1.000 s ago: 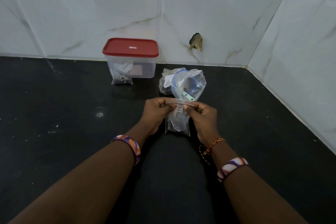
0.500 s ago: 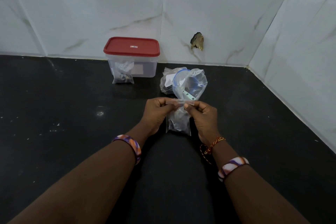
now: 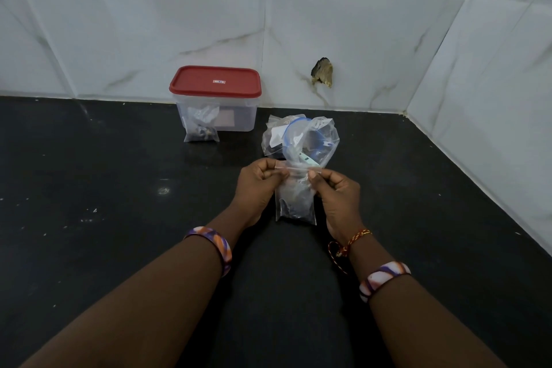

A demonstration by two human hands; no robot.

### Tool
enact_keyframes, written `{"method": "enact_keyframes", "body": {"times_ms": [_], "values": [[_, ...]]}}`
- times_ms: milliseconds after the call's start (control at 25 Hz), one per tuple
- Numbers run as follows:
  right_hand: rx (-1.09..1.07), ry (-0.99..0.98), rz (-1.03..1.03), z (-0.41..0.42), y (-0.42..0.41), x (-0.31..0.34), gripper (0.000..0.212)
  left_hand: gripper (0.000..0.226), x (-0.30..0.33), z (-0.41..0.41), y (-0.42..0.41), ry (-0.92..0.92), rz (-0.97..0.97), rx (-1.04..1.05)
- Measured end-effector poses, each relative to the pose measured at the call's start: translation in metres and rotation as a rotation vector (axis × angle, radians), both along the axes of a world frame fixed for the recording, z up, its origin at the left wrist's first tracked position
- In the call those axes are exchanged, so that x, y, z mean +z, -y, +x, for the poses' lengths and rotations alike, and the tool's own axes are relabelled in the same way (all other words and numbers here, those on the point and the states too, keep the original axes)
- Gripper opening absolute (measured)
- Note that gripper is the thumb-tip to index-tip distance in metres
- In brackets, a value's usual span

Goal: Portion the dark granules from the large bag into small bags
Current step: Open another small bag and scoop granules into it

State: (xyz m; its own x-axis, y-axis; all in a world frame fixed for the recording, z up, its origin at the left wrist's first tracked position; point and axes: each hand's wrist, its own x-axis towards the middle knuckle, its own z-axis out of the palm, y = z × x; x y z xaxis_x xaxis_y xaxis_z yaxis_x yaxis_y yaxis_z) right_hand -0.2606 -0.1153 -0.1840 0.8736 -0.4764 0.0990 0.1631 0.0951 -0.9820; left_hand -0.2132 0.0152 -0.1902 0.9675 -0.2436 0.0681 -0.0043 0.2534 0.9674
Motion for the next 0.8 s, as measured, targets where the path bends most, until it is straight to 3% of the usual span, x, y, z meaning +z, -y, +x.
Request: {"method": "enact_keyframes", "body": {"times_ms": [240,440,560,800], "values": [[0.033,0.01,-0.098,-0.0003,0.0005,-0.0006,0.016,0.011,0.0039,0.0003,-0.0019,-0.121,-0.089,-0.011],[0.089,-0.007,-0.056,-0.0009,0.0017,-0.0003,0.014,0.007,0.0057,-0.0027,-0.0015,-0.08,-0.077,-0.062],[0.133,0.01,-0.217,-0.0013,-0.0008,-0.0024,0.012,0.008,0.0053,-0.0034,-0.0021,-0.026,-0.041,-0.091],[0.104,-0.014,-0.144,0.0,0.0003,-0.0044,0.01,0.011,0.0075,-0.0053,-0.0011,0.057,0.075,-0.116]]}}
